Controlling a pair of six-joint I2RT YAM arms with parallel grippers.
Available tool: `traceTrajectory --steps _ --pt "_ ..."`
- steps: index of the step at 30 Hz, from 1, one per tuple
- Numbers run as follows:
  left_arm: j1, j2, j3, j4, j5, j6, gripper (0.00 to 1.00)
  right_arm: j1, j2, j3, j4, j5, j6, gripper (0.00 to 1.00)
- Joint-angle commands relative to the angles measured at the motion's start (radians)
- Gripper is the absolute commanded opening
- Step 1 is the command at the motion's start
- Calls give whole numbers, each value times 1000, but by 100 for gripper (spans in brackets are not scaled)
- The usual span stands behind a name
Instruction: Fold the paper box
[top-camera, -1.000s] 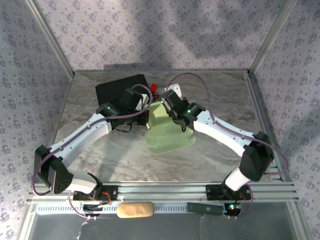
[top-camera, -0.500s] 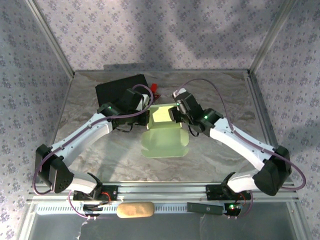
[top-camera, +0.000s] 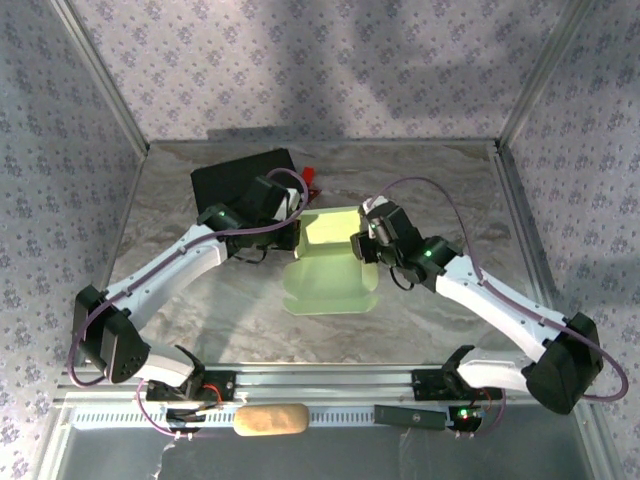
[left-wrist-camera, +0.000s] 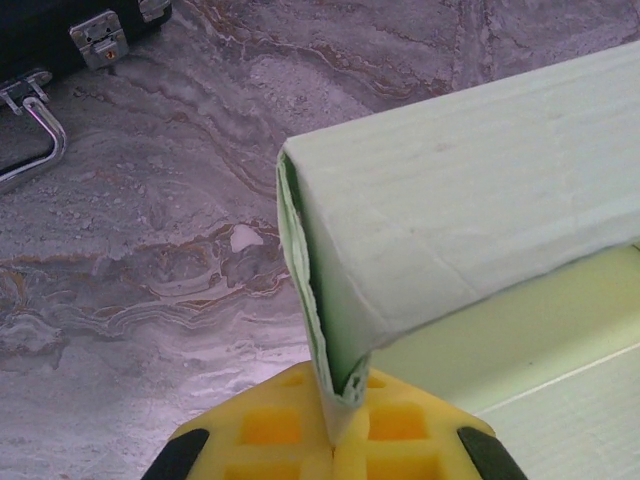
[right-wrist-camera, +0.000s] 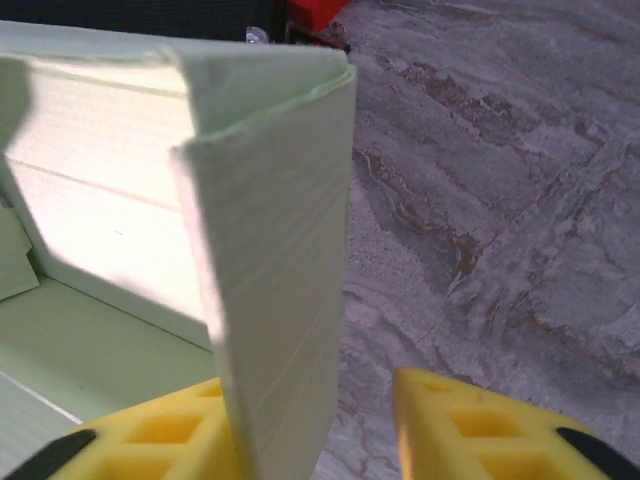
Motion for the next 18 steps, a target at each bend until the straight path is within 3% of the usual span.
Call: traceTrajectory --steps 1,18 --pt "-10 -3 43 -13 11 -10 0 1 19 13 -7 33 12 30" --pt "-19 2 55 -22 11 -4 0 109 202 142 -119 367 79 9"
